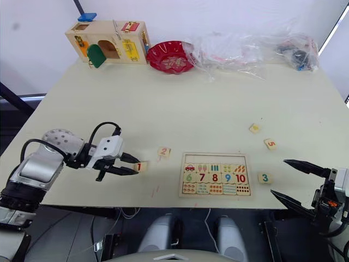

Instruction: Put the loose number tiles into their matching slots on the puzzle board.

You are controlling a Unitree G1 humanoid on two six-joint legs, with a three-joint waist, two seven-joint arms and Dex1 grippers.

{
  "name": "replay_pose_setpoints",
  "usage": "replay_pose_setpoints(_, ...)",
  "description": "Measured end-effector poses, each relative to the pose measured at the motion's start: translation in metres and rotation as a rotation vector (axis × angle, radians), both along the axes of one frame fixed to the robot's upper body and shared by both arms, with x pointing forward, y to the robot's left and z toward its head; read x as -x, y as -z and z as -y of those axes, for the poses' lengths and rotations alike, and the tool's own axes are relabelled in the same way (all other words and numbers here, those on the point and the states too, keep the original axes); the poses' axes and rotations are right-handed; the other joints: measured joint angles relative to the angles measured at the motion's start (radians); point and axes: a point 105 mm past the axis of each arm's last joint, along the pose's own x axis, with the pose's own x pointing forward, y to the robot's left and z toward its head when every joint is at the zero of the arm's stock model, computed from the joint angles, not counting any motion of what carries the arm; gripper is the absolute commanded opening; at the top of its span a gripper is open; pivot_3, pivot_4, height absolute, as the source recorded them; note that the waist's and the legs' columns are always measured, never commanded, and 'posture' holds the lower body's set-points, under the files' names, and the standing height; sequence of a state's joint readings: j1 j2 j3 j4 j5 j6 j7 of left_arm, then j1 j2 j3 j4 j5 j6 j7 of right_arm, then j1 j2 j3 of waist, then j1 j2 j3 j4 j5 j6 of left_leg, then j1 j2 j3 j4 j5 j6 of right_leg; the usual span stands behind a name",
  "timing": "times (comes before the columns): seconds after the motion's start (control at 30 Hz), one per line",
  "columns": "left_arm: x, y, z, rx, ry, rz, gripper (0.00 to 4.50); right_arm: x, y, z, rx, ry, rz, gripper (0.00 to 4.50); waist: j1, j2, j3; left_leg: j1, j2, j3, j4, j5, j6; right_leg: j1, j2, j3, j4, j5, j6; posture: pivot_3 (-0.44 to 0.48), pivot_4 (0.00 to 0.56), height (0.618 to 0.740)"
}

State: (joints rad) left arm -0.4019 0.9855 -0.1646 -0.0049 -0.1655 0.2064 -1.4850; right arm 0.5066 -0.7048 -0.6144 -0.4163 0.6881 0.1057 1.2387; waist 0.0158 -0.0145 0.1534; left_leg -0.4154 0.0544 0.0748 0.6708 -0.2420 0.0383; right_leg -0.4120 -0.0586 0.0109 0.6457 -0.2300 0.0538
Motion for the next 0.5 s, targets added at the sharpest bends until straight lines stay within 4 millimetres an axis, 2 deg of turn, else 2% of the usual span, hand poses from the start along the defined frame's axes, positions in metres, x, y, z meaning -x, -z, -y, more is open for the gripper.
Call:
replay_pose_setpoints(0.07, -0.002, -0.013, 0.007, -0.002, 0.006, 0.003, 0.97, 0.001, 0.001, 0.001, -0.002, 0.007, -0.006, 4.5, 0.002, -0.001, 0.001, -0.001, 0.0, 0.0, 0.0, 0.0, 0.0, 0.0, 0.0, 0.0, 0.0, 0.0, 0.0, 0.0, 0.15, 0.74)
replay_pose_setpoints(0.13, -0.004, -0.044, 0.021, -0.006, 0.038, 0.046, 0.97, 0.002, 0.001, 0.001, -0.001, 0.011, -0.009, 4.5, 0.004, -0.004, 0.002, -0.002, 0.0, 0.0, 0.001, 0.0, 0.0, 0.0, 0.004, 0.001, 0.0, -0.001, 0.001, 0.0, 0.15, 0.74)
replay_pose_setpoints(0.23, -0.003, -0.069, 0.035, -0.042, 0.047, 0.049, 0.97, 0.005, -0.003, 0.001, 0.006, 0.017, 0.005, 4.5, -0.001, -0.003, 0.001, 0.0, 0.0, 0.0, 0.001, 0.0, 0.0, 0.001, 0.005, 0.005, 0.0, -0.002, 0.003, 0.0, 0.15, 0.74)
replay_pose_setpoints(0.4, -0.008, -0.076, 0.067, -0.132, 0.058, 0.031, 0.97, 0.01, -0.011, -0.002, 0.021, -0.009, 0.022, 4.5, -0.001, -0.003, 0.002, -0.001, 0.0, -0.001, 0.001, 0.0, 0.0, 0.001, 0.01, 0.01, 0.0, -0.002, 0.004, 0.0, 0.15, 0.74)
replay_pose_setpoints(0.5, -0.006, -0.074, 0.076, -0.149, 0.065, 0.01, 0.97, 0.013, -0.015, 0.0, 0.038, -0.03, 0.007, 4.5, -0.003, -0.003, 0.002, -0.001, 0.0, 0.0, 0.001, 0.0, 0.0, 0.001, 0.011, 0.011, 0.0, -0.002, 0.004, 0.0, 0.15, 0.74)
